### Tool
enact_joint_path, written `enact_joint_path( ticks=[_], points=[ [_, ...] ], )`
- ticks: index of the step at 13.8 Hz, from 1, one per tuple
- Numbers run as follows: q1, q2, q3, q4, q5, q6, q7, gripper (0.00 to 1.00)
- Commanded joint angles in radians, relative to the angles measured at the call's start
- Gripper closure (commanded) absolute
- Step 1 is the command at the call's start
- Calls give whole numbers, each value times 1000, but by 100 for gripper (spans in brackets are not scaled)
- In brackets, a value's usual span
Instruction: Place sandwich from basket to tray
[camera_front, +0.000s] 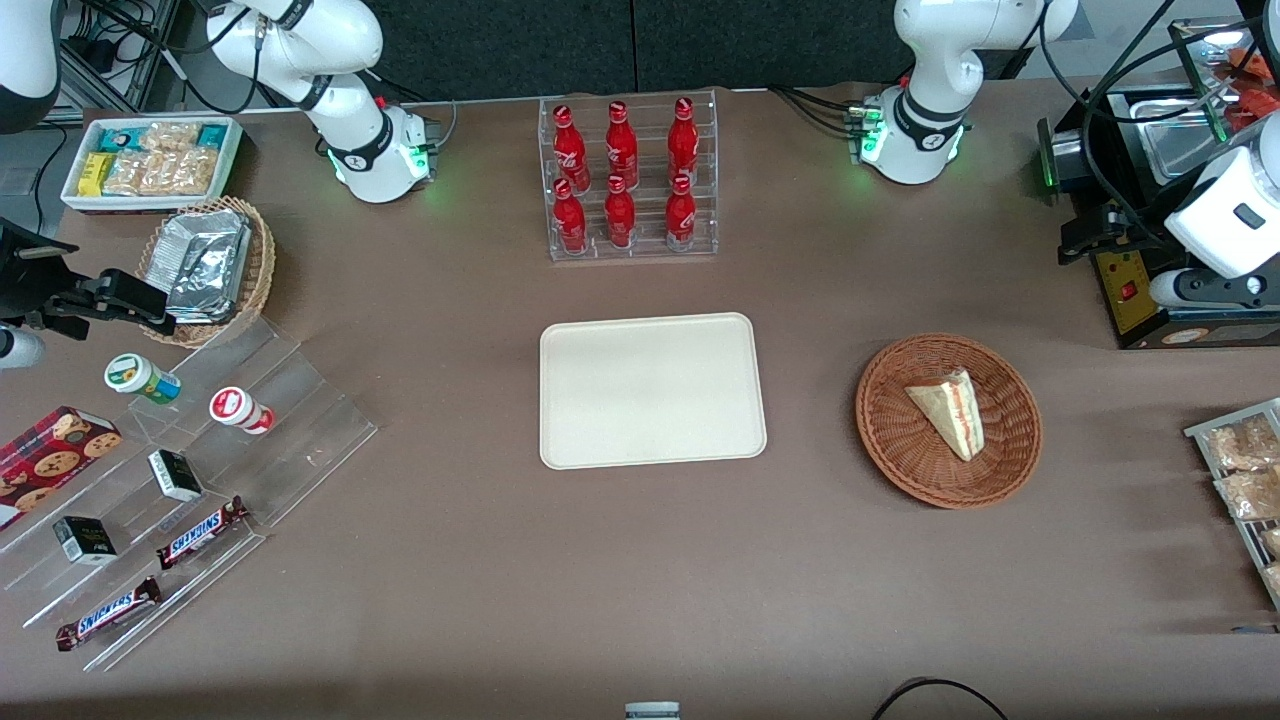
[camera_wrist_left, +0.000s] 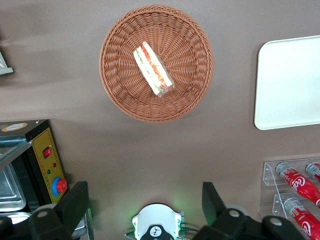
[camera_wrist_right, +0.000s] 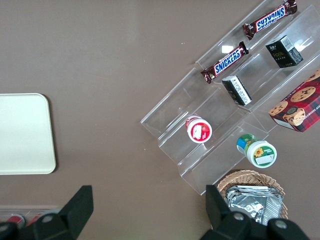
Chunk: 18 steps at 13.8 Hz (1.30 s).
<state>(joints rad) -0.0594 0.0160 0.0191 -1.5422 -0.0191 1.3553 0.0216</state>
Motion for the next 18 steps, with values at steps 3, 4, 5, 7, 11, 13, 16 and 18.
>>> enact_joint_path(
  ticks=[3, 4, 5, 7, 11, 13, 16, 18],
  points=[
    [16, 4, -14, 24, 10, -28, 12, 0],
    [16, 5, -14, 24, 11, -25, 14, 0],
    [16, 9, -13, 22, 22, -21, 17, 0],
    [16, 7, -11, 24, 51, -19, 23, 0],
    [15, 5, -11, 25, 57, -13, 6, 0],
    [18, 12, -8, -2, 59, 19, 1, 0],
    [35, 21, -2, -88, 59, 143, -87, 0],
    [36, 25, -2, -162, 57, 233, -156, 0]
  ],
)
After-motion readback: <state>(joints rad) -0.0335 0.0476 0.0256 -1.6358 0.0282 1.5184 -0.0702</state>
